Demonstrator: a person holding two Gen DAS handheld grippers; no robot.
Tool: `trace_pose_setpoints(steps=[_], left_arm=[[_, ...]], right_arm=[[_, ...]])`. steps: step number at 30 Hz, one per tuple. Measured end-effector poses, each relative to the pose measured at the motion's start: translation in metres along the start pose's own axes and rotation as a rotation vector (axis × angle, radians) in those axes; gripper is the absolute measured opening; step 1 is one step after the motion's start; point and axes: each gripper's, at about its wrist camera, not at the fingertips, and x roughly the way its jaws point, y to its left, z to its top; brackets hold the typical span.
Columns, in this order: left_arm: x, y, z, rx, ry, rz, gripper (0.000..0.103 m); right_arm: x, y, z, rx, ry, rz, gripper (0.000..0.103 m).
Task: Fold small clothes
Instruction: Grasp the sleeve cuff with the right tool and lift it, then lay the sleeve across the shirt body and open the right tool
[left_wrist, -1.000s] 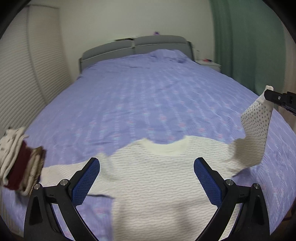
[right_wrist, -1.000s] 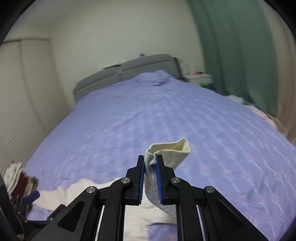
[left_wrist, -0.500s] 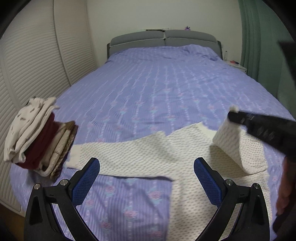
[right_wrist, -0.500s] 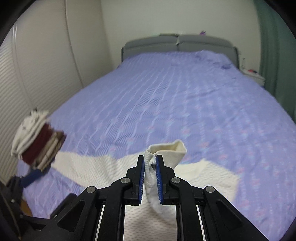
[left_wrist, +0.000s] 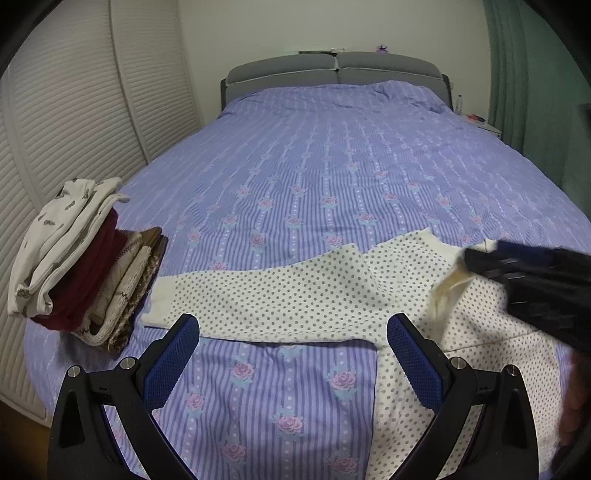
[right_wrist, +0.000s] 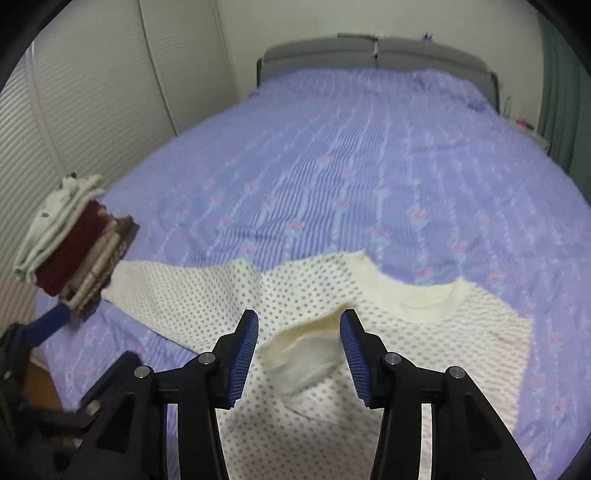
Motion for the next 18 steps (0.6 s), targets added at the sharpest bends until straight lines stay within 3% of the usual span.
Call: trace_pose_setpoints(steps=[5,9,12,18], left_arm=[[0.005,-0.004,-0.004,-0.006,0.008,-0.070,0.103],[0.009,-0.008,-0.012,0.013,0.016,-0.118,0.103],[0.017,-0.010,-0.015,0.013,0.016,-0.201,0.103],[0.048,-0.022,-0.001,-0.020,0.089,-0.333,0.085]], right_arm=[[-0.052,-0.035,-0.022,0.059,-0.092,-0.127,0.059],[-0.074,-0.075,-0.046,0.132,-0.076,-0.241,0.059],[-0.082,-0.102,-0.068,0.170,-0.057,-0.298,0.059],[-0.079,-0.150,-0.102,0.280,0.008,-0.351,0.059]])
